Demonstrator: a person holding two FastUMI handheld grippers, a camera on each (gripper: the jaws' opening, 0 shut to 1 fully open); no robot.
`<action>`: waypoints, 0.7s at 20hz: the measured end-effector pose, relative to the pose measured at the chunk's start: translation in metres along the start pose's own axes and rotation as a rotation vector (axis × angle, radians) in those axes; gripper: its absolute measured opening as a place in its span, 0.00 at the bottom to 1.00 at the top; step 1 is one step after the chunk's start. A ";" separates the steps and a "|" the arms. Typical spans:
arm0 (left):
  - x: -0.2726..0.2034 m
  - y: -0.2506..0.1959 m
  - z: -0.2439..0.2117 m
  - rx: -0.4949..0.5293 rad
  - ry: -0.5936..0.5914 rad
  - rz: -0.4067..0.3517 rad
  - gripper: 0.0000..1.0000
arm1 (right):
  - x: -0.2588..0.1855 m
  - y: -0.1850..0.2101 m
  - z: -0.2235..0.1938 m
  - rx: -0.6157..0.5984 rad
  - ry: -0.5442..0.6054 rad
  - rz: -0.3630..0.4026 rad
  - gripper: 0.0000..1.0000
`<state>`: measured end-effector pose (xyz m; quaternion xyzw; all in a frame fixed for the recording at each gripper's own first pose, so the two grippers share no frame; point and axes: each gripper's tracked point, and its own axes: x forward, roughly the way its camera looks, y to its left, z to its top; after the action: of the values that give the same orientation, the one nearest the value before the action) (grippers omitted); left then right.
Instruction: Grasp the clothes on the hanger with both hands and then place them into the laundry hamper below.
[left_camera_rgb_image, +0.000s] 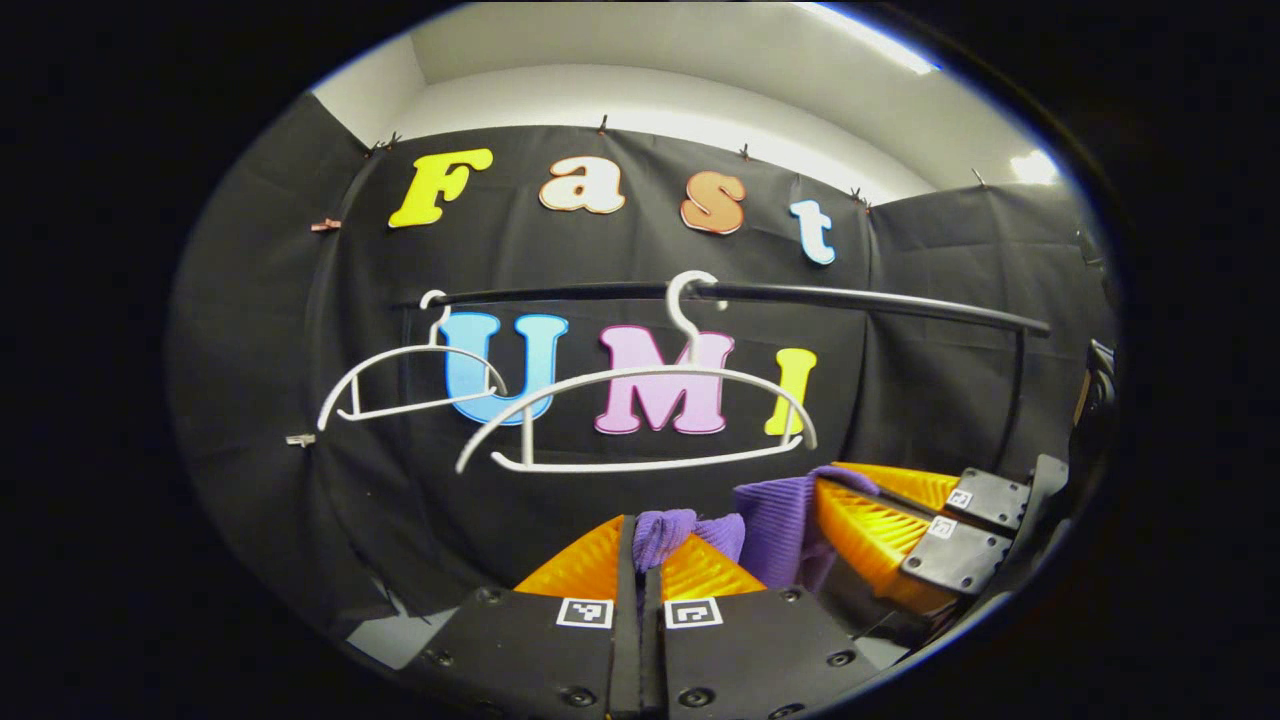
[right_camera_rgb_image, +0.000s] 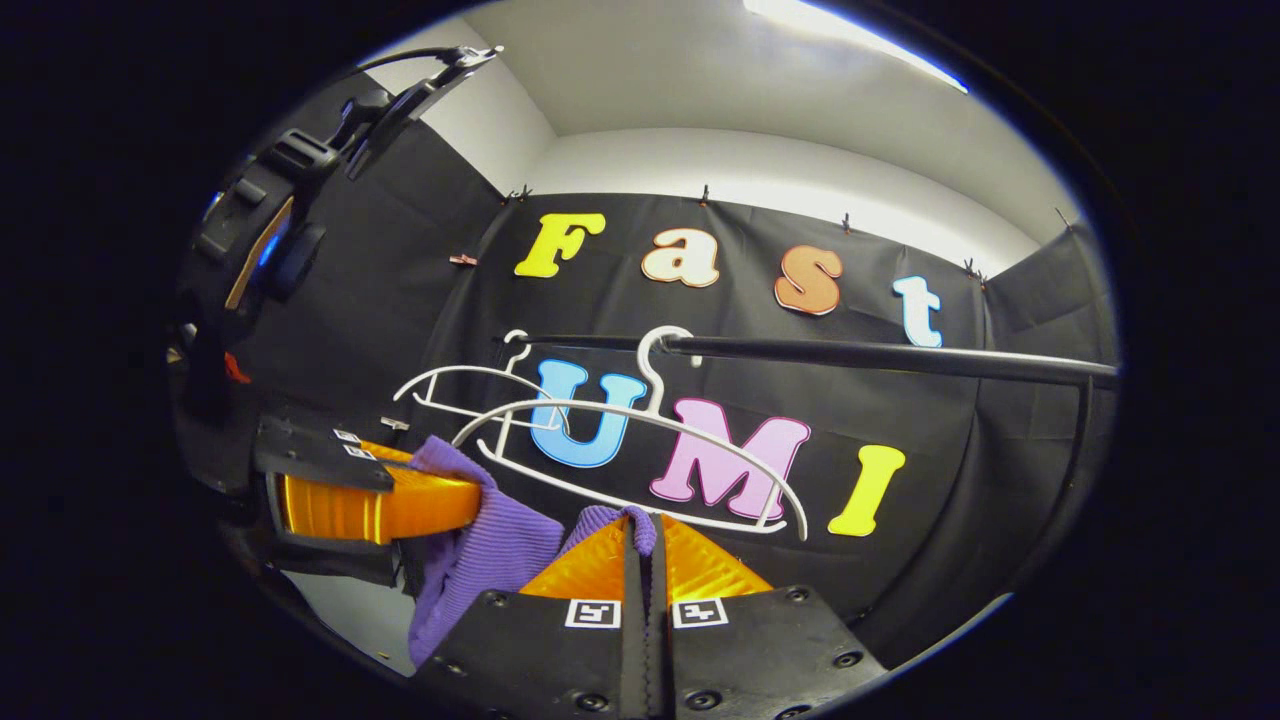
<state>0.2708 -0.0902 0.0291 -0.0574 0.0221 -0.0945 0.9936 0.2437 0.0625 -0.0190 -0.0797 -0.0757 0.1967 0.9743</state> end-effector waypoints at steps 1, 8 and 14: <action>-0.002 -0.004 -0.003 -0.012 0.000 -0.008 0.05 | 0.000 0.001 -0.006 0.015 0.010 0.000 0.04; 0.013 0.002 -0.124 -0.165 0.198 -0.005 0.05 | -0.014 -0.007 -0.142 0.150 0.312 -0.024 0.04; 0.013 0.020 -0.242 -0.159 0.406 0.056 0.05 | -0.043 -0.005 -0.260 0.162 0.573 -0.019 0.04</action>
<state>0.2735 -0.1002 -0.2142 -0.1146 0.2305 -0.0743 0.9634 0.2529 0.0084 -0.2765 -0.0533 0.2177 0.1626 0.9609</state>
